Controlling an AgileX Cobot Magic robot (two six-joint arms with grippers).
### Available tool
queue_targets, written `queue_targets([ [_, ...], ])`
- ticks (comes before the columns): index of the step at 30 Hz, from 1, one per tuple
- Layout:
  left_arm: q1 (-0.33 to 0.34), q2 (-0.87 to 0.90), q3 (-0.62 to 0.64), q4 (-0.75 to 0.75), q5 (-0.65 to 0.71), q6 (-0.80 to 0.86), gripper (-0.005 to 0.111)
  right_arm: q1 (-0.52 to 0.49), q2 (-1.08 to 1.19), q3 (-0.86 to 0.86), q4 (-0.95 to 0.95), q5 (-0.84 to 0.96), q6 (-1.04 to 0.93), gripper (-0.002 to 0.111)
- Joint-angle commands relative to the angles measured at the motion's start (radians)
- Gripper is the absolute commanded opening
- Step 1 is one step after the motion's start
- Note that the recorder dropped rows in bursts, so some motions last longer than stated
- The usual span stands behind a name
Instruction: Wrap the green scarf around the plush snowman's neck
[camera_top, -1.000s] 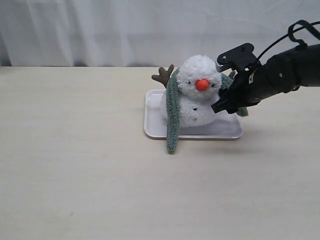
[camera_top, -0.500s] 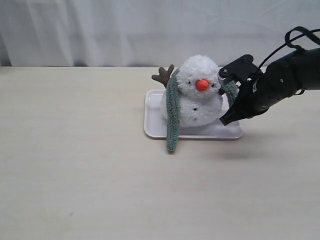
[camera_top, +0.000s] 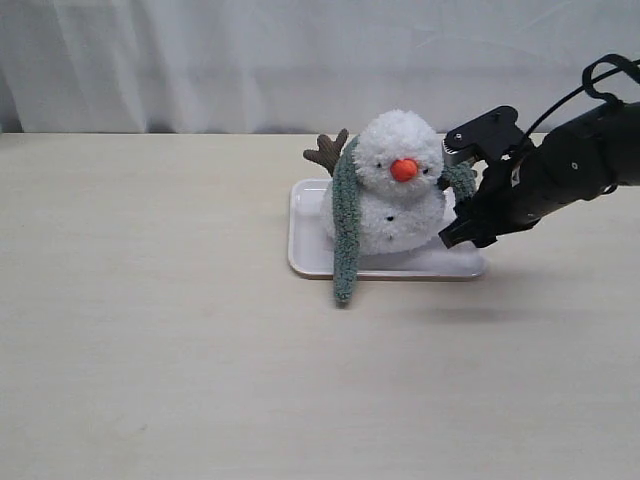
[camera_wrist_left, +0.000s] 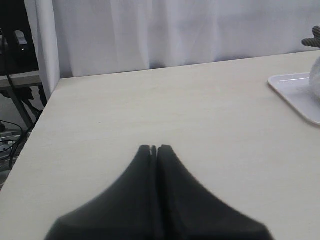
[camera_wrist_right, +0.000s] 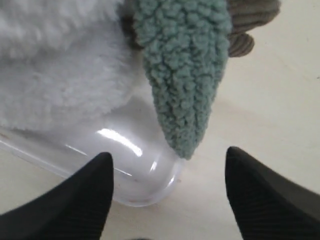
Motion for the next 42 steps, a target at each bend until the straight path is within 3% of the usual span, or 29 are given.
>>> queue_targets([
  [1, 0.001, -0.002, 0.002, -0.002, -0.012, -0.003, 0.000, -0.006, 0.007, 0.005, 0.015, -0.076, 0.016, 0.065],
  [12, 0.001, -0.002, 0.002, -0.002, -0.012, -0.003, 0.000, -0.064, 0.099, 0.002, 0.015, -0.206, 0.065, 0.052],
  [23, 0.001, -0.002, 0.002, -0.002, -0.012, -0.003, 0.000, -0.058, 0.113, 0.002, 0.007, -0.260, 0.054, 0.004],
  [36, 0.001, -0.002, 0.002, -0.002, -0.012, -0.003, 0.000, -0.058, -0.029, 0.002, 0.021, -0.018, 0.004, 0.004],
  [42, 0.001, -0.002, 0.002, -0.002, -0.012, -0.003, 0.000, -0.058, -0.086, 0.002, 0.254, 0.084, -0.204, 0.004],
])
